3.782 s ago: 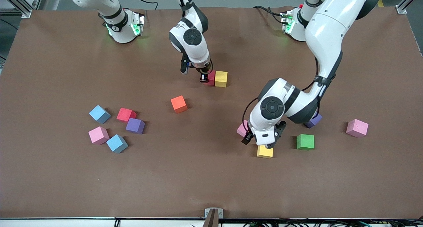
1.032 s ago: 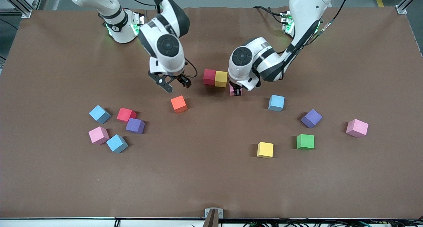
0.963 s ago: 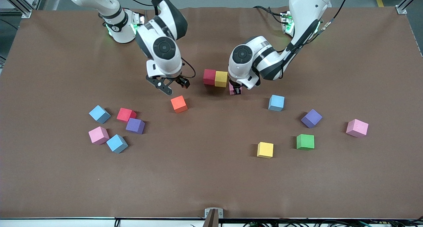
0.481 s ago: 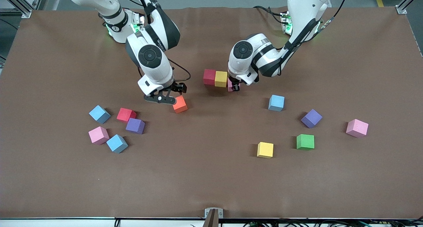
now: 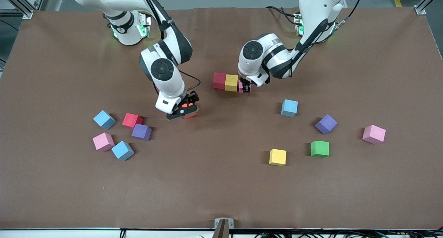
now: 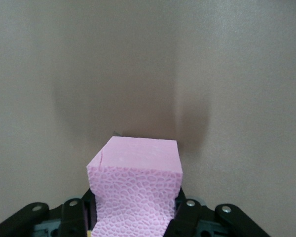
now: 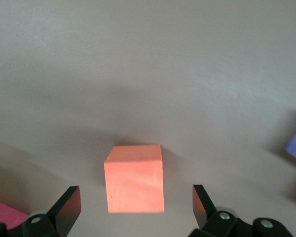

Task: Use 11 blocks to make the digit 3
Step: 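Place the pink block beside yellow while the right gripper grasps orange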

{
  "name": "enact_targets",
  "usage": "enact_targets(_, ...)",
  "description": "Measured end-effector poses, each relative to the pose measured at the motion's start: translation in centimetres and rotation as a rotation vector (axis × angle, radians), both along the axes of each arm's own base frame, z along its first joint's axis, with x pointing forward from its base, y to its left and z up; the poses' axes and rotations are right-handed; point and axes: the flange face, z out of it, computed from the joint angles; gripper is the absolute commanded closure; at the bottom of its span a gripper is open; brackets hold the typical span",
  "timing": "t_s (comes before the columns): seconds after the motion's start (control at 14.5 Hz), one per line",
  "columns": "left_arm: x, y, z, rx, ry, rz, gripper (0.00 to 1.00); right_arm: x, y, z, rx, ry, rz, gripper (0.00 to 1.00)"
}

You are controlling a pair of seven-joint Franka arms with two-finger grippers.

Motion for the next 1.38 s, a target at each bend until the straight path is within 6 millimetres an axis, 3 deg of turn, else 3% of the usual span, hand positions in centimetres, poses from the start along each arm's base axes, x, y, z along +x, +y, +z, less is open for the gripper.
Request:
enact_targets(0.28, -0.5, -0.4, 0.0, -0.012, -0.004, -0.009, 0.71, -0.5, 1.1, -3.3, -0.003, -0.008, 0.085, 0.00)
enact_targets(0.55, -1.1, -0.8, -0.1, -0.014, -0.004, -0.019, 0.70, -1.1, 1.6, -5.0, -0.013, 0.000, 0.108, 0.00)
enact_targets(0.69, -1.2, -0.8, -0.1, -0.014, -0.004, -0.020, 0.54, -1.1, 1.5, -5.2, -0.014, 0.002, 0.128, 0.00)
enact_targets(0.76, -1.2, -0.8, -0.1, -0.014, -0.004, -0.020, 0.34, -1.1, 1.5, -5.2, -0.014, 0.002, 0.136, 0.00)
enact_targets(0.83, -1.2, -0.8, -0.1, -0.014, -0.004, -0.020, 0.01, -1.2, 1.5, -5.3, -0.013, 0.001, 0.139, 0.00)
enact_targets(1.31, -1.7, -1.2, 0.0, -0.017, -0.003, -0.030, 0.00, -1.6, 1.0, -6.9, -0.023, 0.009, 0.142, 0.00)
enact_targets(1.38, -2.0, -1.5, 0.2, -0.022, -0.004, -0.037, 0.00, -1.7, 0.9, -7.1, -0.025, 0.011, 0.141, 0.07)
